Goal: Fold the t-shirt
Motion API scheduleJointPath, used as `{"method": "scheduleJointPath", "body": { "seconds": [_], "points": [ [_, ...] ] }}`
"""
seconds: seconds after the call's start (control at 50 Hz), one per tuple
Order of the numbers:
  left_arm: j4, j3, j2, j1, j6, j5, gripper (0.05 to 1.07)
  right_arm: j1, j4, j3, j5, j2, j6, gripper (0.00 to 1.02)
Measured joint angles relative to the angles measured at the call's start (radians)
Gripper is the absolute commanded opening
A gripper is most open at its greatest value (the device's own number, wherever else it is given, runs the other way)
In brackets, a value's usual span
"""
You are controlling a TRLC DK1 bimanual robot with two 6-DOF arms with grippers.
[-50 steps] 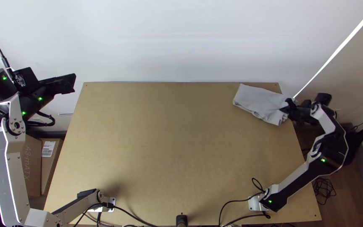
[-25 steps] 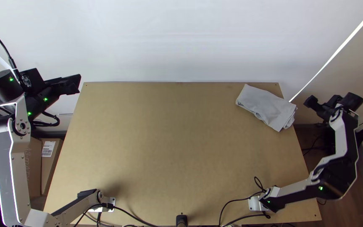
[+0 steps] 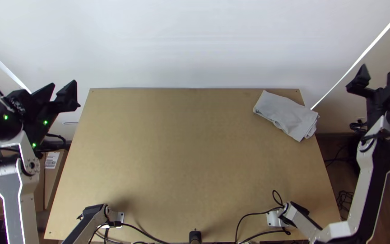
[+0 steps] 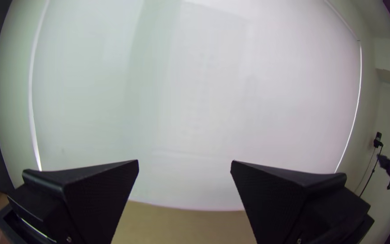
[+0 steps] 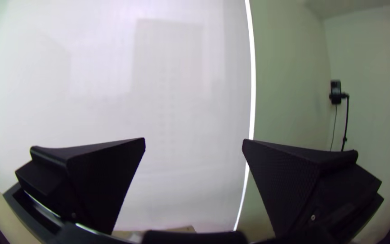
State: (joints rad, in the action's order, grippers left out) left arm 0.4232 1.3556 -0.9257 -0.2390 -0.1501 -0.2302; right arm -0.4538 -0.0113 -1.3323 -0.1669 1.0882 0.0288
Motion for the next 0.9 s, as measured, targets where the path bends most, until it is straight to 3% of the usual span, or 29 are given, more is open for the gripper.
{"method": "scheduleJointPath", "body": {
  "seconds": [0.3, 0.5, 0.9],
  "points": [
    [-0.259, -0.314, 0.307, 0.0, -0.004, 0.023, 1.03, 0.204, -0.372, 0.106, 0.014, -0.26, 0.023, 0.99],
    [-0.293, -0.513, 0.493, 0.0, -0.025, 0.052, 1.03, 0.388, -0.427, 0.365, 0.039, -0.449, 0.023, 0.99],
    [-0.294, -0.974, 0.901, 0.0, -0.079, 0.066, 1.03, 0.547, -0.515, 0.994, 0.101, -0.912, 0.023, 0.99]
  ]
}}
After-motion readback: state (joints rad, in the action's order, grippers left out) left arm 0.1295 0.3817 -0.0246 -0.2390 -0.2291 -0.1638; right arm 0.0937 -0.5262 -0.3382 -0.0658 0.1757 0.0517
